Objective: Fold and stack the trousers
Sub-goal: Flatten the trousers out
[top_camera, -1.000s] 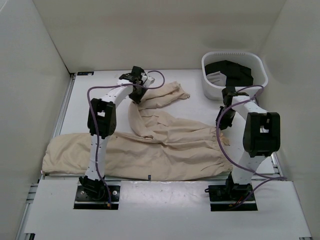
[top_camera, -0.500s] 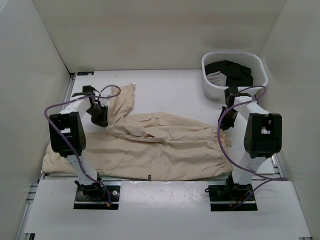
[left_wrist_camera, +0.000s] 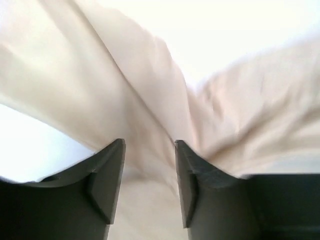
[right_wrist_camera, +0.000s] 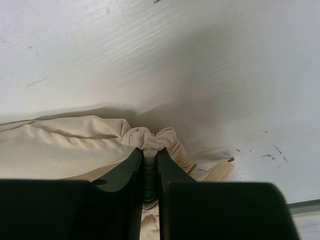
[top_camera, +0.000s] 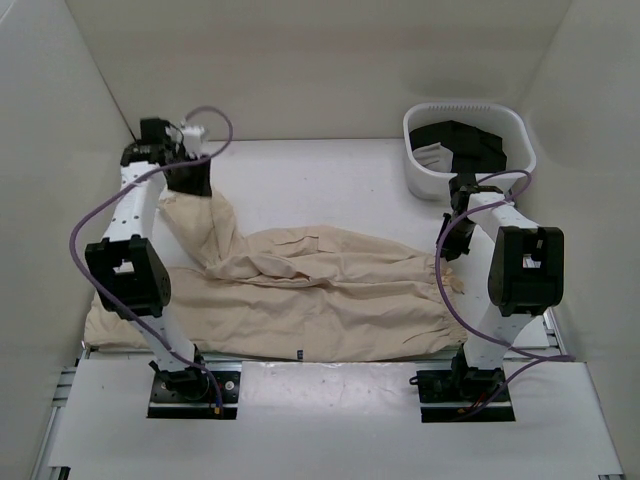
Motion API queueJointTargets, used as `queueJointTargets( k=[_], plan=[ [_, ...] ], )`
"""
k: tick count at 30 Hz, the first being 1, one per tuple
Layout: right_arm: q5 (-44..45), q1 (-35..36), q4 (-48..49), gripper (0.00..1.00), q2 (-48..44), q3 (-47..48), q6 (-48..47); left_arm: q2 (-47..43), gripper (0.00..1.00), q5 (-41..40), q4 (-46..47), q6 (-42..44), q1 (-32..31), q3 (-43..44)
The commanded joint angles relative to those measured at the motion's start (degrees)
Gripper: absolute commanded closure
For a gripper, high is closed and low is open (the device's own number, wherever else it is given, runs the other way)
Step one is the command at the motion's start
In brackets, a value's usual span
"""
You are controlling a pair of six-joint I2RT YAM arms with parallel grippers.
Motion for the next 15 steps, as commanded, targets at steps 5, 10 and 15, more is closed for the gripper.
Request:
queueJointTargets(
  k=[5, 10, 15],
  plan=[
    [0.13, 0.02, -0.94, 1.0, -0.17, 2.79, -1.95, 18.18, 0.39, -1.72, -1.63, -5.42, -0.62, 31.25],
    [0.13, 0.55, -0.94, 1.0, 0.36, 2.8, -1.96, 32.25, 0.3, -4.89, -0.09, -10.17, -1.4, 42.09],
    [-0.4, 1.07, -0.94, 1.0, 0.36, 1.75, -1.96, 37.9, 0.26, -9.89, 3.08, -10.17, -2.81, 46.22]
  ],
)
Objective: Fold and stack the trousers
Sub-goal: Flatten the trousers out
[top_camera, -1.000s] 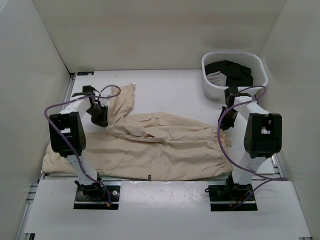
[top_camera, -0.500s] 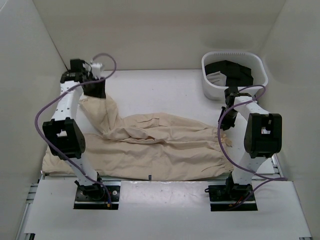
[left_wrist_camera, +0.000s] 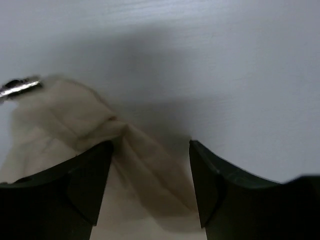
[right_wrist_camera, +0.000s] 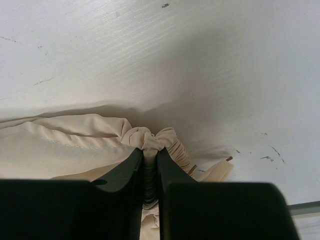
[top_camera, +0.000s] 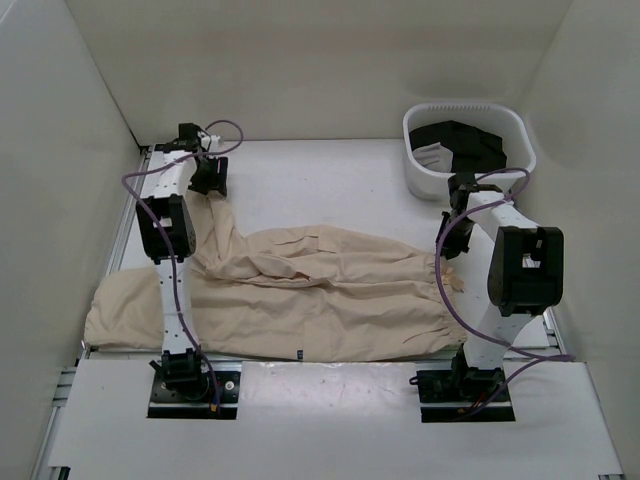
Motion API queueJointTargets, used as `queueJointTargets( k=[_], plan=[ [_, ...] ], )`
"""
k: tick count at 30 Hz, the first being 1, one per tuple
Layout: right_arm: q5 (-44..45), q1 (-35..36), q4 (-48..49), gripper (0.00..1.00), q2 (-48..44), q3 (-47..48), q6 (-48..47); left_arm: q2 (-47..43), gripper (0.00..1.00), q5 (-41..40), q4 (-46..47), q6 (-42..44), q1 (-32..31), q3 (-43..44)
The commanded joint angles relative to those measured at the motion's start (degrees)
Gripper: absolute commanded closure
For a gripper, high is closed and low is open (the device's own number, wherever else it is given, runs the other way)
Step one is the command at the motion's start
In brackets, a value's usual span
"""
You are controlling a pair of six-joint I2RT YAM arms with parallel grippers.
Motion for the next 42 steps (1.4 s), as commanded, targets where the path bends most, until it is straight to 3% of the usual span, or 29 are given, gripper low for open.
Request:
queueJointTargets(
  k=[1, 5, 7, 10, 11, 17, 22, 28, 33, 35, 36, 39, 40, 41, 42],
  plan=[
    [-0.38, 0.48, -0.87, 1.0, -0.36, 0.37, -1.0, -2.34, 0.25, -4.15, 0.33, -1.43, -1.39, 4.33],
    [0.15, 0.48, -0.87, 1.0, -1.42, -1.13, -1.0, -0.4, 0.23, -8.72, 2.18, -2.05, -1.39, 3.63],
    [0.76, 0.48, -0.87, 1.0, -1.95, -1.83, -1.0, -0.4, 0.42, -9.86, 2.18, -1.43, -1.39, 1.8],
    [1.47, 0.48, -0.87, 1.0, -1.95, -1.83, -0.3, -0.4, 0.86, -10.39, 2.18, -0.81, -0.87, -1.28],
    [1.47, 0.48, -0.87, 1.0, -1.26, -0.79, -0.29, -0.4, 0.86, -10.4, 2.18, -0.03, -0.34, -1.29],
    [11.66, -3.54, -2.89, 1.0, 0.42, 7.83, 5.41, -7.4, 0.86, -12.33, 3.23, 0.5, 6.15, 4.58],
    [6.67, -9.09, 2.1, 1.0, -4.14, 6.18, 6.21, -17.7, 0.86, -13.12, 6.22, 5.5, 10.21, 1.62],
    [6.74, -10.32, 3.08, 1.0, -7.75, 6.69, 3.75, -29.91, 0.86, -13.99, 6.22, 7.88, 11.35, -13.05],
    [2.45, -12.09, 3.16, 1.0, -9.16, -0.32, 2.35, -37.57, 0.86, -13.21, 6.22, 7.36, 14.25, -32.18],
    [-1.6, -12.09, 3.17, 0.88, -7.85, -1.83, 1.64, -37.58, 0.86, -9.89, 6.22, 6.84, 14.95, -34.51],
    [-1.61, -12.09, 2.47, 0.71, -7.32, -1.83, 1.64, -34.88, 0.82, -8.3, 4.39, 6.31, 14.95, -33.04],
    [-1.61, -12.09, 2.47, 0.42, -6.61, -1.83, 1.64, -30.03, 0.61, -4.07, 2.89, 3.76, 14.35, -23.67],
    [-1.61, -12.09, 1.94, 0.29, -6.61, -1.83, 1.03, -25.49, 0.45, -3.55, 2.1, 2.8, 13.38, -20.14],
    [-1.61, -12.09, 1.94, 0.26, -6.61, -0.35, 1.02, -22.92, 0.33, -1.37, 2.09, 0.87, 13.37, -16.36],
    [-0.91, -12.09, 1.24, 0.24, -6.09, 0.45, 1.02, -20.2, 0.29, 0.14, 1.31, -0.1, 12.76, -8.84]
  ],
)
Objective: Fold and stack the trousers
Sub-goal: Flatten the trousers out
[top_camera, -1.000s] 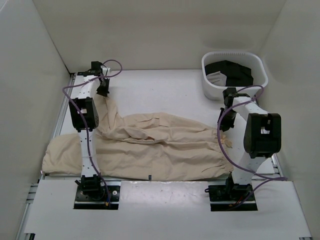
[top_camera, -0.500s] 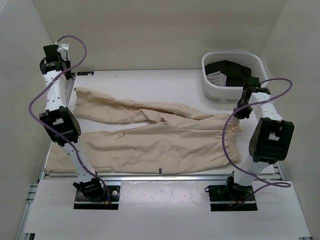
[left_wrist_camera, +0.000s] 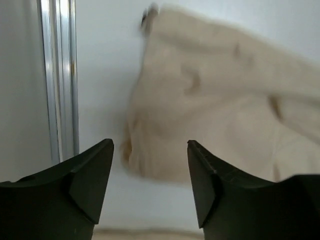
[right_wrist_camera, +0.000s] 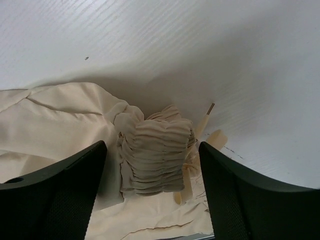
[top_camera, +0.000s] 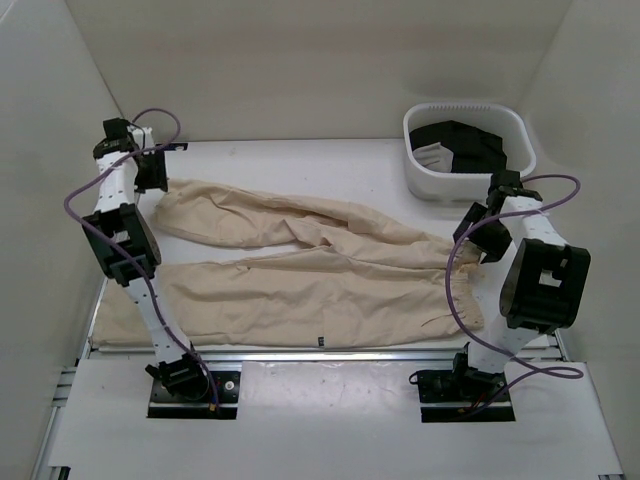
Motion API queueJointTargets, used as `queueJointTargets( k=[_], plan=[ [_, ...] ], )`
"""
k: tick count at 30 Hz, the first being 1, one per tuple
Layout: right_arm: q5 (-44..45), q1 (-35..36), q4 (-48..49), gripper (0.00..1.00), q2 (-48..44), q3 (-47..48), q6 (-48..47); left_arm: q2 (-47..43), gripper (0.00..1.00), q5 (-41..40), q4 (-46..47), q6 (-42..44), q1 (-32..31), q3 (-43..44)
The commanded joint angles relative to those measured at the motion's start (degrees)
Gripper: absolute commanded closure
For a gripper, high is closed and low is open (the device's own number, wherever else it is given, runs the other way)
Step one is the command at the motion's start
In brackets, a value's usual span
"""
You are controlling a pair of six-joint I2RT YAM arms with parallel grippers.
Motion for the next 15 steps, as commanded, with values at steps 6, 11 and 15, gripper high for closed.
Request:
queueJointTargets(
  k=[6, 11, 15],
  plan=[
    [0.88, 0.02, -5.36, 0.1, 2.58, 9.96, -3.12, 17.86, 0.09, 5.48, 1.5, -5.36, -4.8, 21.97],
    [0.88, 0.02, -8.52, 0.01, 7.75, 15.68, -2.5, 24.71, 0.14, 3.63, 3.53, -9.31, -4.81, 23.82],
    [0.35, 0.02, -11.07, 0.01, 13.47, 17.71, 0.21, 26.58, 0.03, 6.17, 3.53, -8.54, -4.81, 22.86]
  ],
)
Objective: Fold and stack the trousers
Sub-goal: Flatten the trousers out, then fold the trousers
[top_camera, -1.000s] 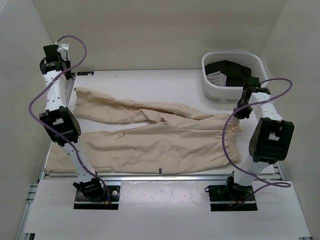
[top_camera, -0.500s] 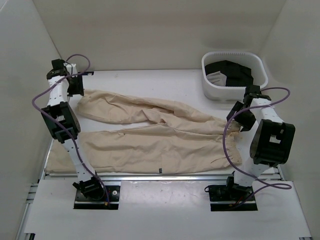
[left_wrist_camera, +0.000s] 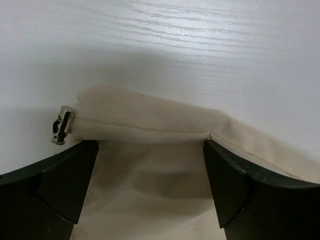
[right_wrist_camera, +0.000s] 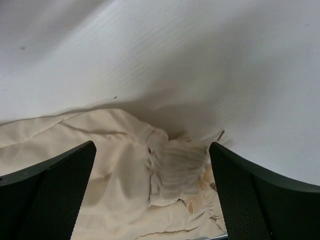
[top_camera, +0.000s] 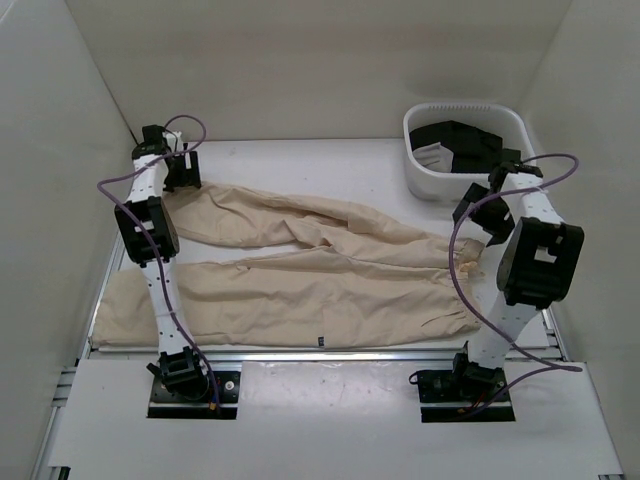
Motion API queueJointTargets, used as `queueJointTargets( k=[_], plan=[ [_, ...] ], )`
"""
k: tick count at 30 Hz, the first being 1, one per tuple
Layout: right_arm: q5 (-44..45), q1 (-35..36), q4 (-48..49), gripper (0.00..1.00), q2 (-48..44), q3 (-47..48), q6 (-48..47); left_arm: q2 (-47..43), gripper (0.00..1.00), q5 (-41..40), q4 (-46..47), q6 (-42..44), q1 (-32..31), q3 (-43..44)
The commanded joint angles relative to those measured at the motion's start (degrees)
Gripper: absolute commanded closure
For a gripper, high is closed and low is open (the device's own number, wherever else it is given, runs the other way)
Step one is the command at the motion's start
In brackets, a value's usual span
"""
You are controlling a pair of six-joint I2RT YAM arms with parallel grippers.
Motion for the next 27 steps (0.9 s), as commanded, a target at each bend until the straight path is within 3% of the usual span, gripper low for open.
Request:
queueJointTargets(
  k=[1, 5, 8, 9, 12, 14, 15, 18, 21, 27],
  plan=[
    [0.02, -0.09, -5.35, 0.01, 5.09, 1.74, 1.49, 0.15, 0.0, 3.07, -0.73, -0.38, 0.89, -1.42],
    [-0.5, -0.09, -7.89, 0.02, 6.59, 1.21, 2.63, 0.15, 0.02, 4.31, -0.73, 0.68, 0.89, -3.81],
    [-1.12, 0.44, -8.95, 0.01, 5.98, -0.36, 2.63, 1.38, 0.22, 3.79, -0.73, 1.3, 0.89, -3.29],
    [-1.73, 0.44, -8.96, 0.01, 5.98, -0.89, 2.63, 1.38, 0.42, 3.78, -0.73, 1.91, 0.89, -3.28],
    [-2.35, 1.06, -9.66, 0.06, 6.67, -2.83, 2.11, 2.43, 0.85, 3.26, -0.21, 2.44, 0.89, -2.15],
    [-3.92, 1.06, -8.96, 0.2, 6.68, -4.76, 2.11, 1.91, 0.86, 2.73, -0.21, 3.06, 0.89, -2.14],
    [-3.93, 1.06, -8.17, 0.47, 6.68, -4.77, 2.11, 1.39, 0.86, 2.73, -0.21, 3.06, 0.89, -2.14],
    [-5.25, 1.06, -7.56, 0.88, 6.68, -3.72, 2.72, -2.64, 0.86, 1.94, -0.21, 4.37, 0.89, -2.14],
    [-5.25, 1.06, -7.55, 1.0, 6.68, -0.82, 2.72, -9.13, 0.86, -0.25, 1.71, 6.92, 1.42, -2.14],
    [-1.13, 1.06, -5.71, 1.0, 0.02, 3.49, -0.17, -19.69, 0.86, -2.9, 3.4, 9.65, 3.44, -2.92]
  ],
)
